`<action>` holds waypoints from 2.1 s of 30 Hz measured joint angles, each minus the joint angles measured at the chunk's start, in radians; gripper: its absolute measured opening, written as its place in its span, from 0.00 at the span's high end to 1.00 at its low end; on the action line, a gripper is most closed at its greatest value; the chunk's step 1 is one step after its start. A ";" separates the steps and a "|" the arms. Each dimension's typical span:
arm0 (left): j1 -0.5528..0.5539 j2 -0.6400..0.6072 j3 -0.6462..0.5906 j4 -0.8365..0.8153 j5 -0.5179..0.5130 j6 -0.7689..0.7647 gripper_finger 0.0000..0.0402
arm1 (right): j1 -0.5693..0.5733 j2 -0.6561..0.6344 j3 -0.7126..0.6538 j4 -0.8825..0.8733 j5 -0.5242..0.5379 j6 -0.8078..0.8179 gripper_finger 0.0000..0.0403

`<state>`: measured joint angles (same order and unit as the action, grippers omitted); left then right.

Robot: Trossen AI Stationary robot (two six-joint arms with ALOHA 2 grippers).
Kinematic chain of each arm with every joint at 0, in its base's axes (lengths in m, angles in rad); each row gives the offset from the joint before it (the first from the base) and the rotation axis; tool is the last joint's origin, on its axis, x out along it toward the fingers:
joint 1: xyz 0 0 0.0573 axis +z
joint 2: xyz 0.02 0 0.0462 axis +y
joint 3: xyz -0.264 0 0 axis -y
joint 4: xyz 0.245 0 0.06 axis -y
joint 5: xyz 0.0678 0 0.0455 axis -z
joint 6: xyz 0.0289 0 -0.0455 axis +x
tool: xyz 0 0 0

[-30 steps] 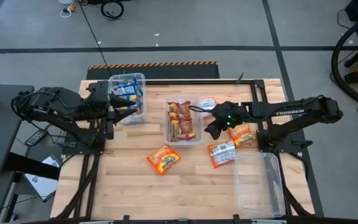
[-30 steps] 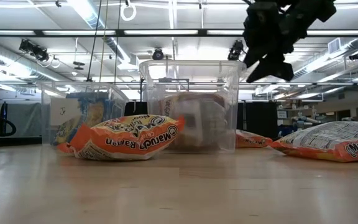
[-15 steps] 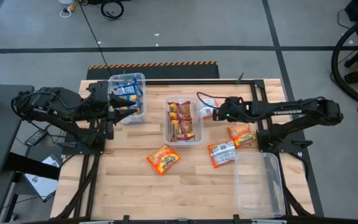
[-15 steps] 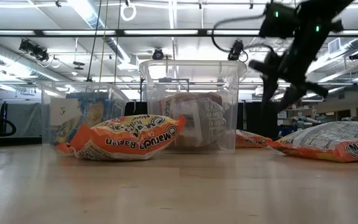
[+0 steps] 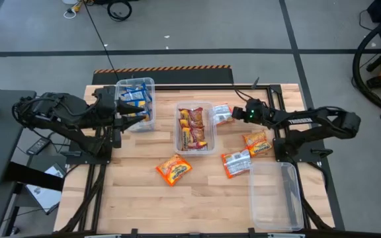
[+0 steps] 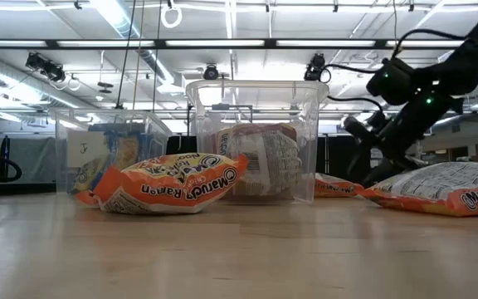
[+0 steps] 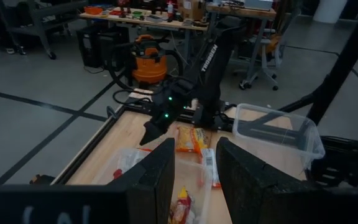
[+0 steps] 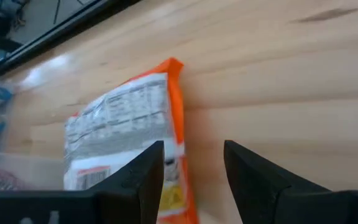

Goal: Sort Maruchan noodles
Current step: Put the orange noodle pack into the bottom transparent bin

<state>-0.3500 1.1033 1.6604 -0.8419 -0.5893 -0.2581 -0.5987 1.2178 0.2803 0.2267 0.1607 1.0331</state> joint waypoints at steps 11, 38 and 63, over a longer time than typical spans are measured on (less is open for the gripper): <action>0.000 0.003 0.000 0.029 -0.046 -0.002 0.69 | -0.044 0.262 0.001 0.297 -0.086 0.097 0.58; -0.002 0.003 0.000 0.029 -0.042 -0.048 0.69 | -0.017 0.281 -0.006 0.392 -0.030 0.031 0.98; -0.001 0.012 0.000 0.031 0.060 -0.071 0.69 | 0.254 -0.404 0.315 -0.308 0.019 -0.338 1.00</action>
<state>-0.3511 1.1152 1.6608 -0.8114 -0.5297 -0.3286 -0.3444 0.8140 0.5953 -0.0809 0.1794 0.6948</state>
